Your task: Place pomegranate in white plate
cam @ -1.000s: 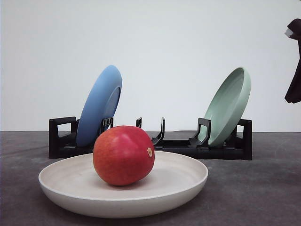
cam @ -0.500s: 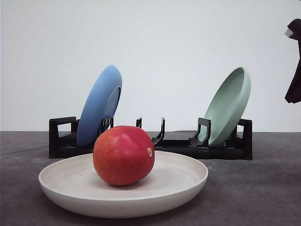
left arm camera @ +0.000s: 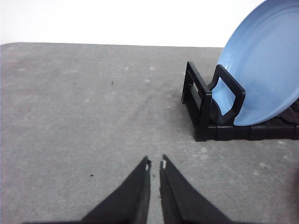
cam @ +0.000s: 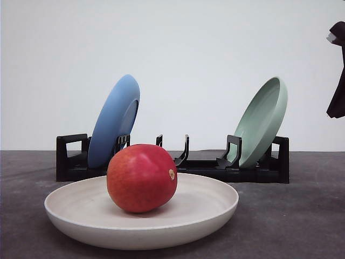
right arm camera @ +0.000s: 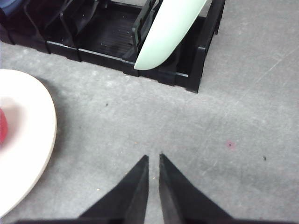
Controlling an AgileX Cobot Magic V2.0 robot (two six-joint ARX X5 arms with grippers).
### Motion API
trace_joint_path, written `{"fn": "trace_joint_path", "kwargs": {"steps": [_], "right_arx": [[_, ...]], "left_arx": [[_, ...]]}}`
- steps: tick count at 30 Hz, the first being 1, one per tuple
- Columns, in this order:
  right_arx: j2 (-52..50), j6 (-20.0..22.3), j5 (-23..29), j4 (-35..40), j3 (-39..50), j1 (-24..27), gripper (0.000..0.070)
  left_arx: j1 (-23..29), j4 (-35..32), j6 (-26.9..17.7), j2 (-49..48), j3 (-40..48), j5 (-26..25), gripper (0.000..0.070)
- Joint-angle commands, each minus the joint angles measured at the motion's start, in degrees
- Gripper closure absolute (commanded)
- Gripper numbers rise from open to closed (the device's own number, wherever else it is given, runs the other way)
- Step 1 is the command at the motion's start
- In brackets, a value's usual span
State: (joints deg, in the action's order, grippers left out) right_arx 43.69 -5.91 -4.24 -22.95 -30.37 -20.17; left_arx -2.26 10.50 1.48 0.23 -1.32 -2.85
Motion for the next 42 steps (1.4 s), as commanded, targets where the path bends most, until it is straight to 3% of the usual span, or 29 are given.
{"fn": "trace_joint_path", "kwargs": {"steps": [1,8,18,27,42], "right_arx": [[-1.33,4.13,0.32,0.36,-0.12,0.07,0.0666],[-11.32,6.12,1.73,1.77,3.95,5.24,0.0666],[-29.29,5.88,1.78,12.3,19.79,13.37,0.0666],[-40.92,4.19,3.95,17.17,29.61,15.55,0.0666],[-43.49,3.76,4.25,17.85,29.77,16.4,0.0666]], "left_arx": [[0.02,0.15,-0.44,0.0,0.63,0.26,0.0684],[0.02,0.15,-0.44,0.0,0.63,0.26,0.0684],[0.02,0.15,-0.44,0.0,0.63,0.26,0.0684],[0.02,0.15,-0.44,0.0,0.63,0.26,0.0684],[0.02,0.15,-0.44,0.0,0.63,0.26,0.0684]]}}
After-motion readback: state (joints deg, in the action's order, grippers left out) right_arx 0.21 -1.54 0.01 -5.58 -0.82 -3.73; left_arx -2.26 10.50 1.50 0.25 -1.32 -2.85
